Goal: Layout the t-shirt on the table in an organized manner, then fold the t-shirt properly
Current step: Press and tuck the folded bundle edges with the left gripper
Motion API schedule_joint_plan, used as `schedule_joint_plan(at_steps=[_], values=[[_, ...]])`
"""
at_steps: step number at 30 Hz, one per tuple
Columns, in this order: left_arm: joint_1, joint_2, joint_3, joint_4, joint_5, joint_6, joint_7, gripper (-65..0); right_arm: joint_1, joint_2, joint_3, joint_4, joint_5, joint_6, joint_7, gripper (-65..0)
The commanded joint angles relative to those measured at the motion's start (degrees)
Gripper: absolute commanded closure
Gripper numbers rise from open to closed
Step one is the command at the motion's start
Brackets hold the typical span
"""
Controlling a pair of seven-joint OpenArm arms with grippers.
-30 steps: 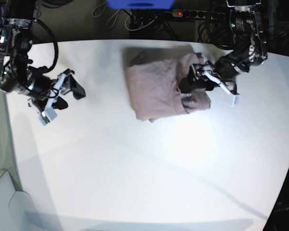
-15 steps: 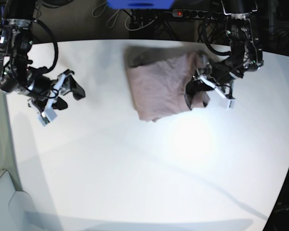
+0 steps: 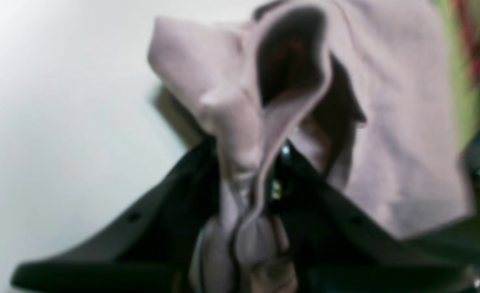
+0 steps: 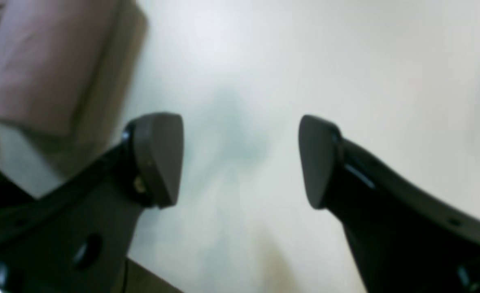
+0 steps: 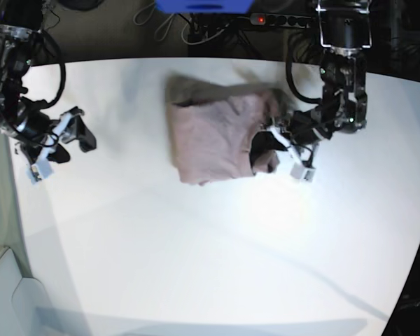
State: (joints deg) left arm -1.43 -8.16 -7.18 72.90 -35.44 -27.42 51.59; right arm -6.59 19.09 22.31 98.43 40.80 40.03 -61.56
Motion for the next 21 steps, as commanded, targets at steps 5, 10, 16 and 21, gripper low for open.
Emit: schedule_joint_plan(at_steps=[5,10,16,21], values=[[-6.9,-2.4,10.5,-0.1,12.6,1.5,3.7,-0.1,-0.7,1.5,8.4,0.6,0.6,0.0,0.8,-44.4],[-14.5,-5.4,25.9,0.2,21.3,1.4,3.0,-0.1,-2.9,1.4,15.5,0.6,0.7,0.0,0.8,-44.4],[-24.6,-5.3,46.4,-0.2,30.9,1.4,-1.0,-0.1,-5.9,1.2,19.2,0.8,0.7,0.0,0.8,-44.4],[-29.4,-2.7,55.3,-0.2,32.4,1.4,-5.2,-0.1,-7.5,1.1,22.0,1.0,0.7,0.0,0.8,-44.4]])
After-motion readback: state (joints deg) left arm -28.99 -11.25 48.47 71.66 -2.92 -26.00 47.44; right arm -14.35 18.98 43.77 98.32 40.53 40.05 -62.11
